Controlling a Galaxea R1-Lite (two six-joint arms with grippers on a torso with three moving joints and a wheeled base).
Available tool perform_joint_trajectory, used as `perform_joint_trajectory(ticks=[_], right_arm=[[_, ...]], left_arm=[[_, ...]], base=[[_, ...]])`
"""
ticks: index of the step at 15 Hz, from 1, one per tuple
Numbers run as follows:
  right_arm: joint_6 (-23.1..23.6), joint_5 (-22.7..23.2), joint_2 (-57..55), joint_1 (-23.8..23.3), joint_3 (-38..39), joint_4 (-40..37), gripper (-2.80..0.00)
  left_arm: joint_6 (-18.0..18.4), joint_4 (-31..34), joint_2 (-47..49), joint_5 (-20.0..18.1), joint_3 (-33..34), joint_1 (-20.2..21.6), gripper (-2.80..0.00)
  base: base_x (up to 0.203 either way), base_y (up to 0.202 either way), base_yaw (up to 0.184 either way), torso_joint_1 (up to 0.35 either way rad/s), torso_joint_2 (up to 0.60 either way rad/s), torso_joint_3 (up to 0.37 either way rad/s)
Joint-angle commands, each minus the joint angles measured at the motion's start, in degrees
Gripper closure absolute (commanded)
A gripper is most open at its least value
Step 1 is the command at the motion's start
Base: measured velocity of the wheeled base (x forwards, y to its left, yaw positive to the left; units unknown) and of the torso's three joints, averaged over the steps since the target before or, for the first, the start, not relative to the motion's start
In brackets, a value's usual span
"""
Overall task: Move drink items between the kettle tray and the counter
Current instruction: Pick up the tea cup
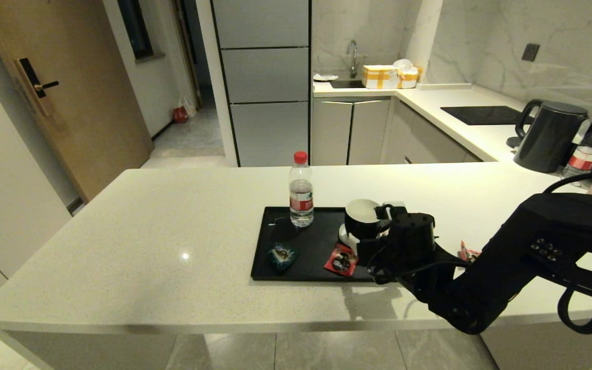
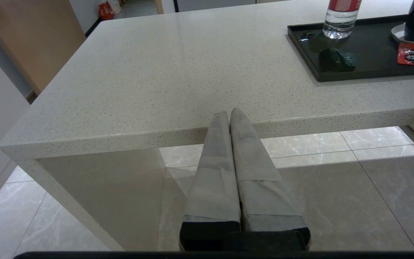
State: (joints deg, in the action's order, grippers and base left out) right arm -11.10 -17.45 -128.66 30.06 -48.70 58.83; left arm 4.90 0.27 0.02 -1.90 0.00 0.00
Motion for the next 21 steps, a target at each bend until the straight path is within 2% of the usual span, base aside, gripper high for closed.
perform_joint_trajectory(ticks=[1,7,15,21], right_arm=[[-0.02,-0.86,-1.77,0.35,-0.84,0.64,-2.80],[0.61,-5.32,-6.87,0.23,-7.88,0.75,-2.80],[2.40,-6.70,-11.17,-0.27,-13.86,0.68,-2.80],[2.31,-6.90,-10.69,-0.27,-14.40,0.68,-2.80]], left_arm=[[0.02,0.00,-0.02,-0.03,0.00,0.00,0.00],[0.02,0.00,-0.02,-0.03,0.00,0.00,0.00],[0.02,0.00,-0.02,-0.03,0.00,0.00,0.00],[0.02,0.00,-0.02,-0.03,0.00,0.00,0.00]], base=[[0.000,0.000,0.000,0.000,0.00,0.000],[0.000,0.000,0.000,0.000,0.00,0.000],[0.000,0.000,0.000,0.000,0.00,0.000],[0.000,0.000,0.000,0.000,0.00,0.000]])
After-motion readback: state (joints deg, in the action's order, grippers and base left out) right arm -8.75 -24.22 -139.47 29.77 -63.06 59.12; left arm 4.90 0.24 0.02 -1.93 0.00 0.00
